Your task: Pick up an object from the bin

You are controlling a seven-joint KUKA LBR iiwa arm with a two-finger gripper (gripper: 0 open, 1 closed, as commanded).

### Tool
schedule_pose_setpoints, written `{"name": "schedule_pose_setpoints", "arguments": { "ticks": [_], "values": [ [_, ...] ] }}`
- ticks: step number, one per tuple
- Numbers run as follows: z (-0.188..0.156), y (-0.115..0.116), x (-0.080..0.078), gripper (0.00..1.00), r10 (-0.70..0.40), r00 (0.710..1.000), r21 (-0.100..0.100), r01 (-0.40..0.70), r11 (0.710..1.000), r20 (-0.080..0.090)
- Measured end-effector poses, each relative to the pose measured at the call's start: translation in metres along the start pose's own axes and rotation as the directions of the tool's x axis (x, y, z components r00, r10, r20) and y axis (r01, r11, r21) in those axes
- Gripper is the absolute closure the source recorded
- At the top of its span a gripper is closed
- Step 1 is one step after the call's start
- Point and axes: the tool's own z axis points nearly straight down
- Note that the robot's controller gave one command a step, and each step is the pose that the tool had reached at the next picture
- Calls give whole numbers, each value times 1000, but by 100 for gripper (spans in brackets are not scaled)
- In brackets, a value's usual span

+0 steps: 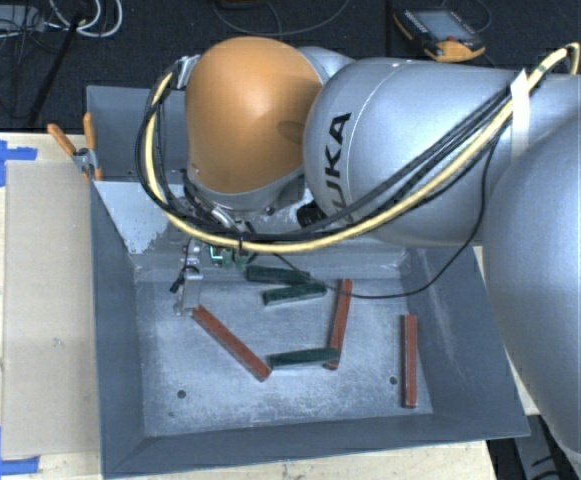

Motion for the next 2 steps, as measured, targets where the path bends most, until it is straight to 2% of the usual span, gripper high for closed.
{"name": "schedule_pose_setpoints", "arguments": {
  "ticks": [1,2],
  "values": [
    [-53,-68,-19,0,-204,979,2,204,979,14],
    [90,-126,15,0,32,1000,1,-32,1000,-1]
  ]
}}
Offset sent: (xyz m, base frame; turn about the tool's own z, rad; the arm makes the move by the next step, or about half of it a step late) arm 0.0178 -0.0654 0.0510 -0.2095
